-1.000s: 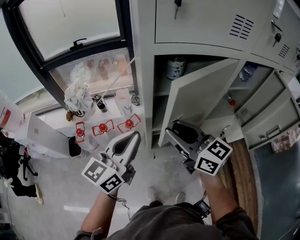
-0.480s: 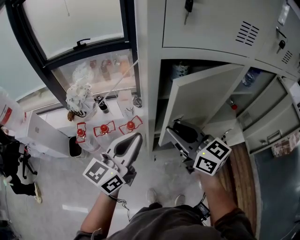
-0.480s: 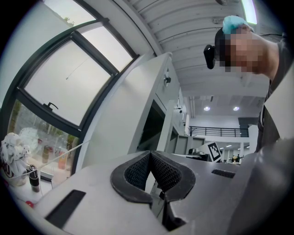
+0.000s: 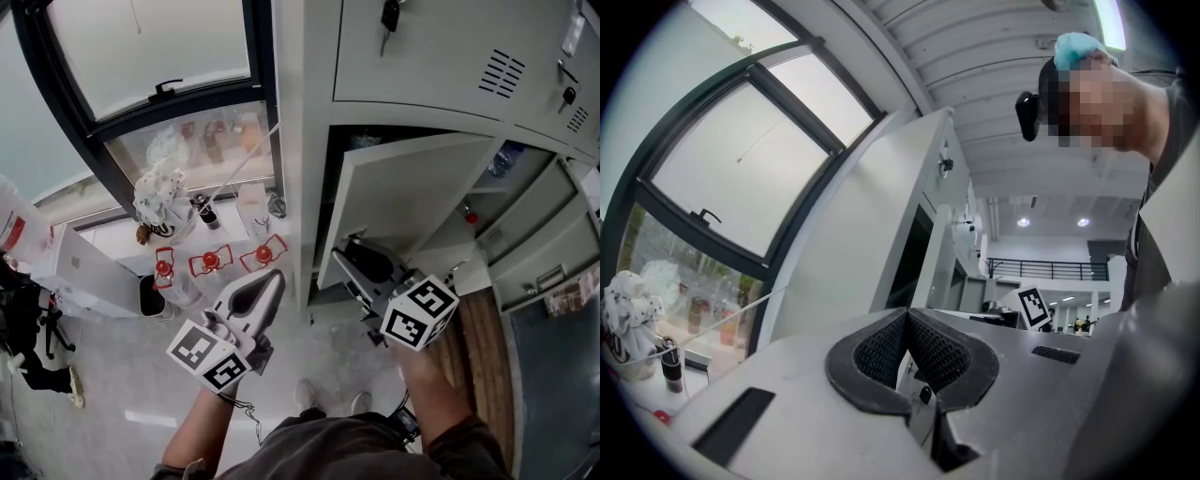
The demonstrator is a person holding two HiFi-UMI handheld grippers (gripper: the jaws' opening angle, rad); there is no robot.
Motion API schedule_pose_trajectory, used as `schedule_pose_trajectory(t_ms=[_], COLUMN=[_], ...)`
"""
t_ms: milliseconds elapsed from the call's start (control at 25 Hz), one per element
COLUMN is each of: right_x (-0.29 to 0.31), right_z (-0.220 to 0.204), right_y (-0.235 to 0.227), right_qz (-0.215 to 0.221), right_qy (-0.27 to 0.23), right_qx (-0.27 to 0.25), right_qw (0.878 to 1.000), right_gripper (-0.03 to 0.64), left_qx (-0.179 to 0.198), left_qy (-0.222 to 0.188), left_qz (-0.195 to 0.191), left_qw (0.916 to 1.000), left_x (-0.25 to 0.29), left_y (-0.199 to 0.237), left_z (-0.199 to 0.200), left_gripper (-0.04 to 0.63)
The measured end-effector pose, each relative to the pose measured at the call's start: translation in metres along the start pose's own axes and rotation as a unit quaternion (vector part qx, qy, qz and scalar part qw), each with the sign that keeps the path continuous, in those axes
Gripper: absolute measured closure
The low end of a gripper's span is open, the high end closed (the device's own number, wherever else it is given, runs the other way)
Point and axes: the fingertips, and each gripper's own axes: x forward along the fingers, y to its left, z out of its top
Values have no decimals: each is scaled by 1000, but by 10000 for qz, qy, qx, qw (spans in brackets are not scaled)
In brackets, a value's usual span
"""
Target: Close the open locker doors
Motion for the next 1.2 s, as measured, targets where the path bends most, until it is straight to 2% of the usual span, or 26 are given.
schedule_pose_trajectory(t_ms=[560,1200], right_x=[16,31], right_z=[1,5], right_y=[-13,-27], right_qz=[-379,-593], right_qy=[2,-19], right_qx=[25,-32], right_qw=[9993,9982], right_gripper=[531,550], left_qx=[-48,-84], left_qy=[1,45], left_qz=[9,20], left_qw=[10000,10000], left_x=[2,8], left_y=[12,28], left_z=[-1,0], left_gripper=[588,588])
